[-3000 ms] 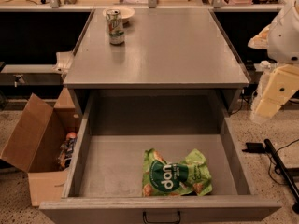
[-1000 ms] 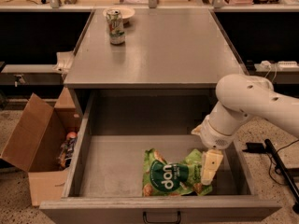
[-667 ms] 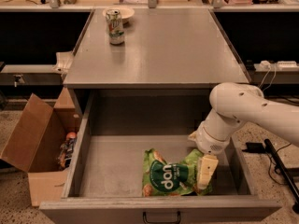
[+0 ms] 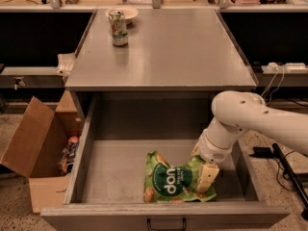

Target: Pick green rice chip bag from top drawer and place on counter

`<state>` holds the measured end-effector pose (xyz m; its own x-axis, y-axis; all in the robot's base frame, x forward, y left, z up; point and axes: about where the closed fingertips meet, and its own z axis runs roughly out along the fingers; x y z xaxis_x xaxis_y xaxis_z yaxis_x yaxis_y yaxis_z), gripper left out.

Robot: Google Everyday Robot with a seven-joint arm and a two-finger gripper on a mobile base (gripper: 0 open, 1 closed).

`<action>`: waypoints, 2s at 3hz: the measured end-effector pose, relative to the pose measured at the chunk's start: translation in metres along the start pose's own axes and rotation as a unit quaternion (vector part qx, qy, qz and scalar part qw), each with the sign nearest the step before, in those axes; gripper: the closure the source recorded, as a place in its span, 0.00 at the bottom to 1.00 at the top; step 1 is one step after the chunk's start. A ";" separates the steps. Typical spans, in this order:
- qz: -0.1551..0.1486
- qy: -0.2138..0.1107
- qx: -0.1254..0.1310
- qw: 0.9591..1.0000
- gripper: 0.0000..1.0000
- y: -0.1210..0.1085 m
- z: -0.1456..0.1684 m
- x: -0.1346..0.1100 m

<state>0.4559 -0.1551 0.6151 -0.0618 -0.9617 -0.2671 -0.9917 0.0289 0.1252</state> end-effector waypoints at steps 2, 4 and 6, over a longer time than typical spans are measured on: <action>0.023 -0.016 0.050 0.998 0.95 -0.009 -0.052 -0.007; 0.061 -0.076 0.144 0.985 1.00 -0.038 -0.150 0.001; 0.062 -0.090 0.160 0.981 1.00 -0.051 -0.180 -0.012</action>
Offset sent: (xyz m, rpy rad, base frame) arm 0.0262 -0.0154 0.0832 0.0282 -0.1290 -0.1342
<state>0.5278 -0.1936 0.7839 -0.1737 -0.8830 -0.4361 -0.9582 0.2537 -0.1320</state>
